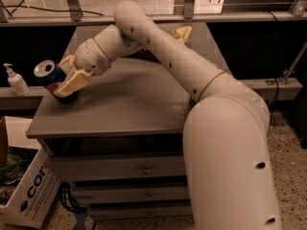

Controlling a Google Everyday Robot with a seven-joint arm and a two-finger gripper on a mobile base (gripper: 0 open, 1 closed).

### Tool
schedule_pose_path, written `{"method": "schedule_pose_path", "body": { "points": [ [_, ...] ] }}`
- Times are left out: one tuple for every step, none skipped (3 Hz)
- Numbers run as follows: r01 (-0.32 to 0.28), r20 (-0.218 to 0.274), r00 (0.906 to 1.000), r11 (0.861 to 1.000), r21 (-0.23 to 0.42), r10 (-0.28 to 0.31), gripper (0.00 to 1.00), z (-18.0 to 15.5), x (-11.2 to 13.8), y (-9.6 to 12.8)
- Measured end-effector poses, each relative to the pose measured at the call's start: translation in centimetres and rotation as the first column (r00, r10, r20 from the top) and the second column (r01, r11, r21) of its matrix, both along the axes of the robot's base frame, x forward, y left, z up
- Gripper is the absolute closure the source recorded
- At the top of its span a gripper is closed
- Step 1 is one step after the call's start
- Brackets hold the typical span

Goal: Place pepsi can upright

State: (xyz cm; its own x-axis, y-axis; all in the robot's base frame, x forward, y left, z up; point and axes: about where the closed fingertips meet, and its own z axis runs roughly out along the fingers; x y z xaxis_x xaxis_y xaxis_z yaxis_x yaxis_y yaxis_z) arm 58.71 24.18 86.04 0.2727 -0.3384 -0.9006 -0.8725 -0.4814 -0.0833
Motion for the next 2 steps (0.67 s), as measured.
{"method": "schedule_pose_path", "body": {
  "points": [
    [0.001, -0.002, 1.0000, 1.000, 0.000, -0.001, 0.38, 0.00, -0.05, -0.06],
    [0.001, -0.003, 1.0000, 1.000, 0.000, -0.001, 0.13, 0.01, -0.06, -0.07]
  ]
}}
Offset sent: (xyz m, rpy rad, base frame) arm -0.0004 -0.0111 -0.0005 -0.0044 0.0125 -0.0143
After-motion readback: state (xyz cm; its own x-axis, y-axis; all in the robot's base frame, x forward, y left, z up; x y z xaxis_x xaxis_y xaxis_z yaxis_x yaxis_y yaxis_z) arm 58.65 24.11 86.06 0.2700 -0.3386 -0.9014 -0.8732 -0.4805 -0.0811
